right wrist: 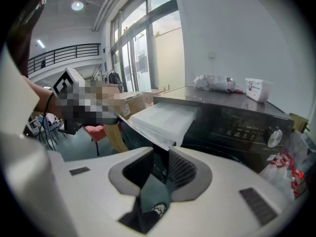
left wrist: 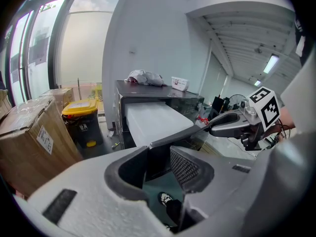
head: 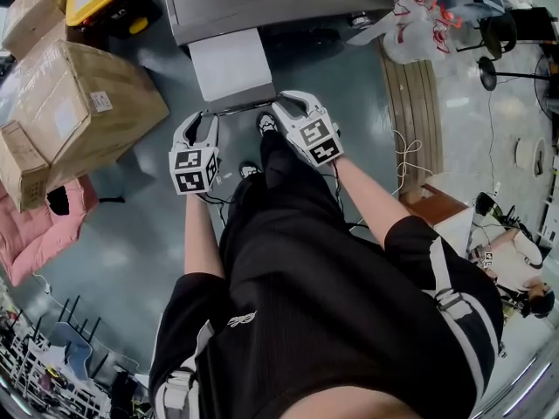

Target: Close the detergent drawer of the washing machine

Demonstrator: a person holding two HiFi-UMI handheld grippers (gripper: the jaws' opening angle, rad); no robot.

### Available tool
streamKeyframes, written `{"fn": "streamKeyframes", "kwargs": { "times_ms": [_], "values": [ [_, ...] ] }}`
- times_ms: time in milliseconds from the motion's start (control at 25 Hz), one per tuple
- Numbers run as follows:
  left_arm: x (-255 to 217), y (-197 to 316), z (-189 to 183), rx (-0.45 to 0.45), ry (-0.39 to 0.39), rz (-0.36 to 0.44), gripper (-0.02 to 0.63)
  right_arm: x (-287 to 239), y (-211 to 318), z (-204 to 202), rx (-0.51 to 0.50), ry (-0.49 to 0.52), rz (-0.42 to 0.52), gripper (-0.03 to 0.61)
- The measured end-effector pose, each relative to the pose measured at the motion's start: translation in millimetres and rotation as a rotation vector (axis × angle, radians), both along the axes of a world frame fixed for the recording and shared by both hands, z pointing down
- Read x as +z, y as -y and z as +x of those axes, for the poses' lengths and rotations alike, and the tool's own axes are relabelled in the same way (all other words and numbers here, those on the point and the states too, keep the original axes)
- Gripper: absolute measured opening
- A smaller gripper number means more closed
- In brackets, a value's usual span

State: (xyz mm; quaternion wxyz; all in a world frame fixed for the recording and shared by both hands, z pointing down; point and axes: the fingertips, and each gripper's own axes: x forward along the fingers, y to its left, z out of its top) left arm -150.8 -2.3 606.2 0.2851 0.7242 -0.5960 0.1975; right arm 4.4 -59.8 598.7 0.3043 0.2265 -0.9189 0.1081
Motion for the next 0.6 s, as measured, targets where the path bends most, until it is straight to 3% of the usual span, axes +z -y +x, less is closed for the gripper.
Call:
{"fn": "streamKeyframes", "kwargs": {
  "times_ms": [600],
  "values": [
    [-2.7, 6.3, -0.1, -0.019, 0.001, 0.004, 0.146, -3.1, 8.3, -0.8, -0.007, 0.005, -0.002, 0.100]
  ]
}}
